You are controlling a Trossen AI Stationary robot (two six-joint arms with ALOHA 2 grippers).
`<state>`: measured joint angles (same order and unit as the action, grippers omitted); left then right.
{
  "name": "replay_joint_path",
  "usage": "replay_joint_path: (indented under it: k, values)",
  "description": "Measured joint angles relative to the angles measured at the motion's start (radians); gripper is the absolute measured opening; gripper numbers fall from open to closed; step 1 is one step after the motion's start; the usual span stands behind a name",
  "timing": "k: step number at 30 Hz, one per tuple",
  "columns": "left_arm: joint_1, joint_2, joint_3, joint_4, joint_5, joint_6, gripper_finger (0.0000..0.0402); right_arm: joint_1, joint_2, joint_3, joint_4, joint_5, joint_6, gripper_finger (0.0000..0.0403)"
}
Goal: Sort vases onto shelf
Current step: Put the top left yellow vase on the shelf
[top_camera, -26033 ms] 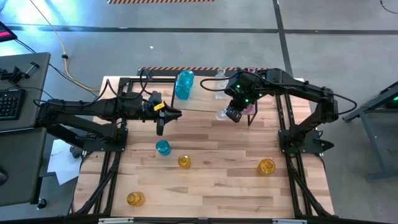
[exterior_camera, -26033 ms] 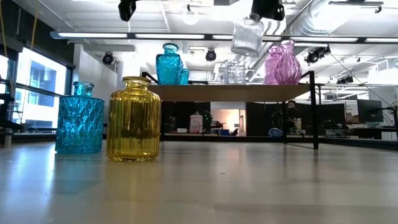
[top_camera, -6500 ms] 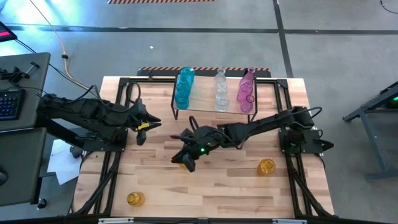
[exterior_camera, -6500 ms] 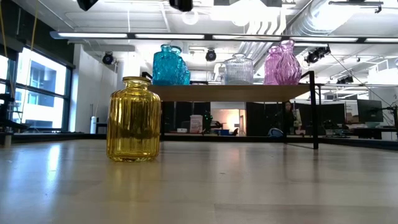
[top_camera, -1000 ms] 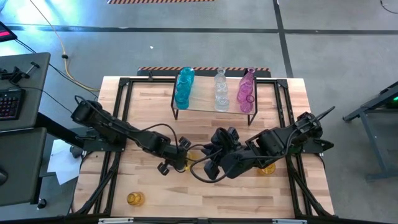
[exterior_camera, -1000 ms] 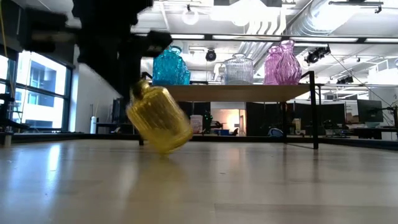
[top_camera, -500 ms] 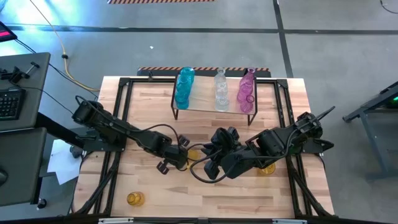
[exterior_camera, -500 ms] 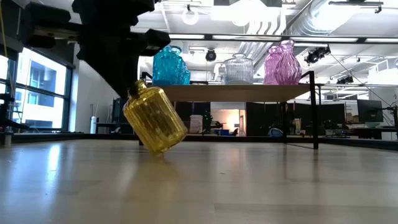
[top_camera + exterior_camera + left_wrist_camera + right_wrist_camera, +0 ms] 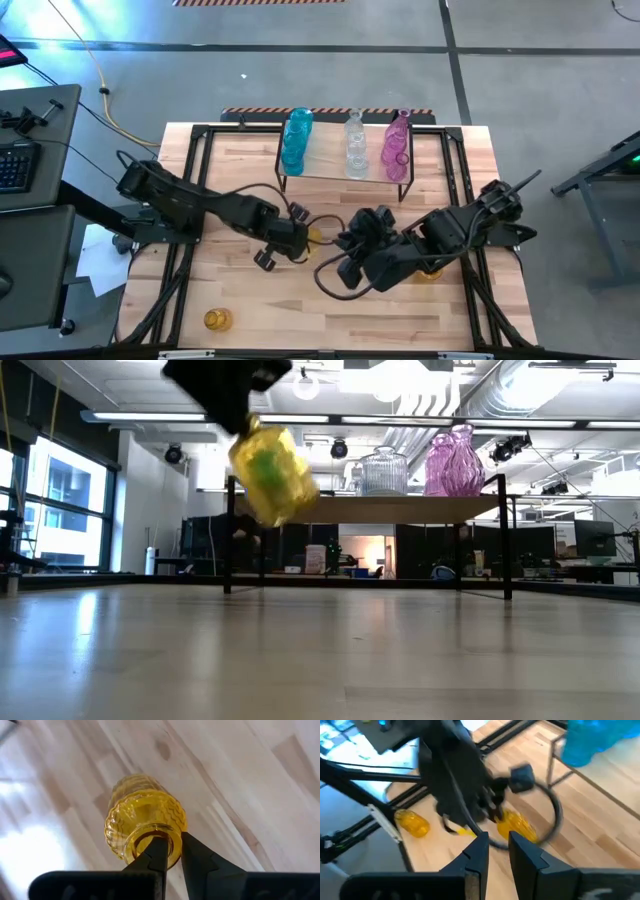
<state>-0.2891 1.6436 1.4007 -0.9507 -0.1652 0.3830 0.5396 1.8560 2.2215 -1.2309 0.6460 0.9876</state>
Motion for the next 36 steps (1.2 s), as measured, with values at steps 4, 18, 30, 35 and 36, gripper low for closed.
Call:
replay_joint_path:
  k: [4,18,30,35,36]
  values:
    - [0.036,-0.001,0.105,-0.072,-0.002,0.022,0.0024,0.027,-0.014,0.0,-0.086,0.028,0.079,0.0057]
    - [0.213,-0.003,0.396,-0.157,-0.026,0.078,0.0026,0.065,-0.025,-0.001,-0.262,0.022,0.212,0.0057]
    - [0.37,-0.003,0.521,-0.206,-0.043,0.15,0.0025,-0.017,-0.025,-0.049,-0.21,0.02,0.165,0.0057]
    - [0.421,-0.003,0.521,-0.231,0.041,0.152,0.0025,-0.106,-0.023,-0.147,-0.051,-0.095,0.039,0.0057]
    - [0.426,-0.003,0.521,-0.24,0.048,0.153,0.0025,-0.125,-0.023,-0.162,-0.02,-0.105,0.012,0.0057]
